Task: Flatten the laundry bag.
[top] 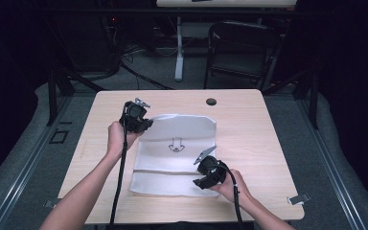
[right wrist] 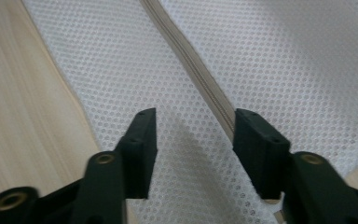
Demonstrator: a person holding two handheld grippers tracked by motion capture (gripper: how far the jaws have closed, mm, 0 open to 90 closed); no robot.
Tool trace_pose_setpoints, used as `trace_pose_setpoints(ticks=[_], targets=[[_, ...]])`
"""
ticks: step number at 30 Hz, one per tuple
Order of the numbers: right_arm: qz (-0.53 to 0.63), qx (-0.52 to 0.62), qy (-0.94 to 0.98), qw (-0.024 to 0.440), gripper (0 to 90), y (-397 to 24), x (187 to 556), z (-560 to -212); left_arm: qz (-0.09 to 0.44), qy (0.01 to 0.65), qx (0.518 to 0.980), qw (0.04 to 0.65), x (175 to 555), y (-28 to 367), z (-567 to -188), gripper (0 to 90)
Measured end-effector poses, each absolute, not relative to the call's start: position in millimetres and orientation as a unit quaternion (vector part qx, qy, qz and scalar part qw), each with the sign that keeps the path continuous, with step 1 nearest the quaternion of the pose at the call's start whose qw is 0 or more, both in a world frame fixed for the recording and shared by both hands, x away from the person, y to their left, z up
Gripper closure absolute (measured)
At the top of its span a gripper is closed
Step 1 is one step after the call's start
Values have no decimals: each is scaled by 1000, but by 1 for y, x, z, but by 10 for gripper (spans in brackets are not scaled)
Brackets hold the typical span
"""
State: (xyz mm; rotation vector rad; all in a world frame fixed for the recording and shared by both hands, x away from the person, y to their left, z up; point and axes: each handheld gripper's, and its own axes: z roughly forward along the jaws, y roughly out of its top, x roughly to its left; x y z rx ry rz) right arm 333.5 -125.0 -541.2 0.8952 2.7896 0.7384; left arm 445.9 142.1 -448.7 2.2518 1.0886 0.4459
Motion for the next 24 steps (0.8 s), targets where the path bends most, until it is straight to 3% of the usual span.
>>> trace_pose_setpoints(ticks=[1, 4, 8, 24], targets=[[233, 289, 926, 63, 670, -123, 333, -545, 170, 411, 846, 293, 449, 141, -450, 879], [220, 286, 931, 56, 783, -121, 334, -550, 171, 415, 845, 292, 453, 141, -452, 878], [216, 288, 932, 50, 881, -121, 335, -555, 175, 419, 844, 287, 459, 139, -456, 878], [203, 266, 942, 10, 900, -121, 324, -554, 178, 428, 844, 269, 470, 137, -468, 878]])
